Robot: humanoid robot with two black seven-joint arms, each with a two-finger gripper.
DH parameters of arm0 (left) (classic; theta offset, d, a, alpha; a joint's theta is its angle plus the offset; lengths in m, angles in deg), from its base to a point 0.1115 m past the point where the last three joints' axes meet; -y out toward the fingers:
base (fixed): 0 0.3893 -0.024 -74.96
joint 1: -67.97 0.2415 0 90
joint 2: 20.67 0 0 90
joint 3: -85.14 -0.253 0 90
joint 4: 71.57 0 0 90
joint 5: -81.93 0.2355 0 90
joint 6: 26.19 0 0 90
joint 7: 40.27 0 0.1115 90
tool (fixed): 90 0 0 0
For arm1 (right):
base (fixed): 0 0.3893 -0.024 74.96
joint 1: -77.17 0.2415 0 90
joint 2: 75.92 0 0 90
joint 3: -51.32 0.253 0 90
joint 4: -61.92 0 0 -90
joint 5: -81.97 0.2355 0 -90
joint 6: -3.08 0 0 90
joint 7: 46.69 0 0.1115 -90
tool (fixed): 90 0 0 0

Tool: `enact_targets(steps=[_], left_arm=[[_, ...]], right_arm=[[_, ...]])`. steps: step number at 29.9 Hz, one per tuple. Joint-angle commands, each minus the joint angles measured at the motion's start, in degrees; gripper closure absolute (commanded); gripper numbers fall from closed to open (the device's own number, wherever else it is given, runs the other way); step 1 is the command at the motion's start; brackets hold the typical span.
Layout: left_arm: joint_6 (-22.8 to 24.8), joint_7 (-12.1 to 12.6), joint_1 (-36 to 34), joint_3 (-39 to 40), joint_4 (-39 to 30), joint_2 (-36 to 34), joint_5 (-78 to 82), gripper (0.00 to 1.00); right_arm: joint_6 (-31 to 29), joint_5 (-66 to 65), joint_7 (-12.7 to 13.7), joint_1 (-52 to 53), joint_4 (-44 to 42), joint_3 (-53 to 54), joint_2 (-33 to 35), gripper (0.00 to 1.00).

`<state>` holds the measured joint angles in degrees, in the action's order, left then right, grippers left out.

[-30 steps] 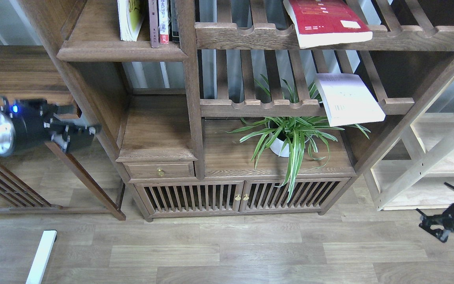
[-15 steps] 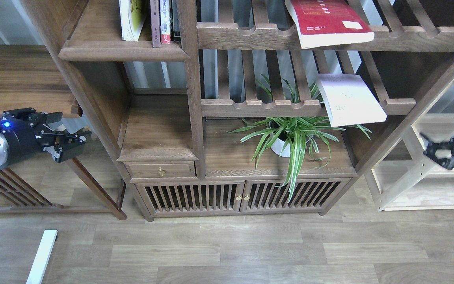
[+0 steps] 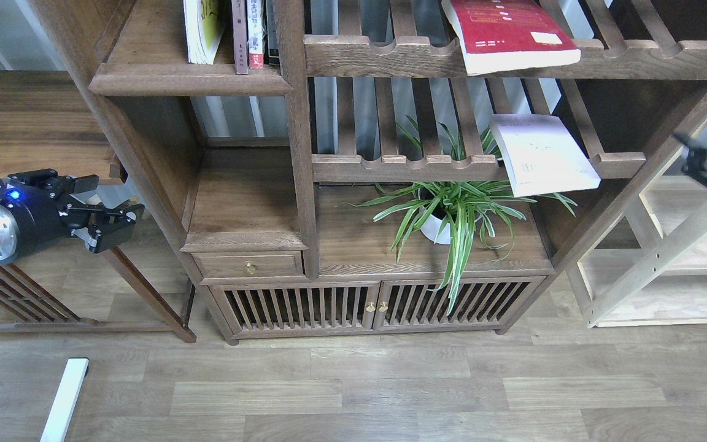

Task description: Organize books on shelf

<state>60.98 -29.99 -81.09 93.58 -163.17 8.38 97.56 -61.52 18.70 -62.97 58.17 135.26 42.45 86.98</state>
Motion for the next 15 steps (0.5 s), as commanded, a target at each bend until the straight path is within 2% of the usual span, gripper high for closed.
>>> enact_targets(steps=[1, 15], left_arm=[[0.01, 0.01, 0.00, 0.09, 0.10, 0.05, 0.02, 0.16], [0.01, 0.10, -0.09, 0.61, 0.45, 0.05, 0.02, 0.16]], right_arm=[[-4.83, -0.28, 3.36, 5.19, 0.13, -0.01, -2.23, 0.00], [-7.56, -0.54, 8.11, 6.96, 0.13, -0.36, -11.81, 0.00]])
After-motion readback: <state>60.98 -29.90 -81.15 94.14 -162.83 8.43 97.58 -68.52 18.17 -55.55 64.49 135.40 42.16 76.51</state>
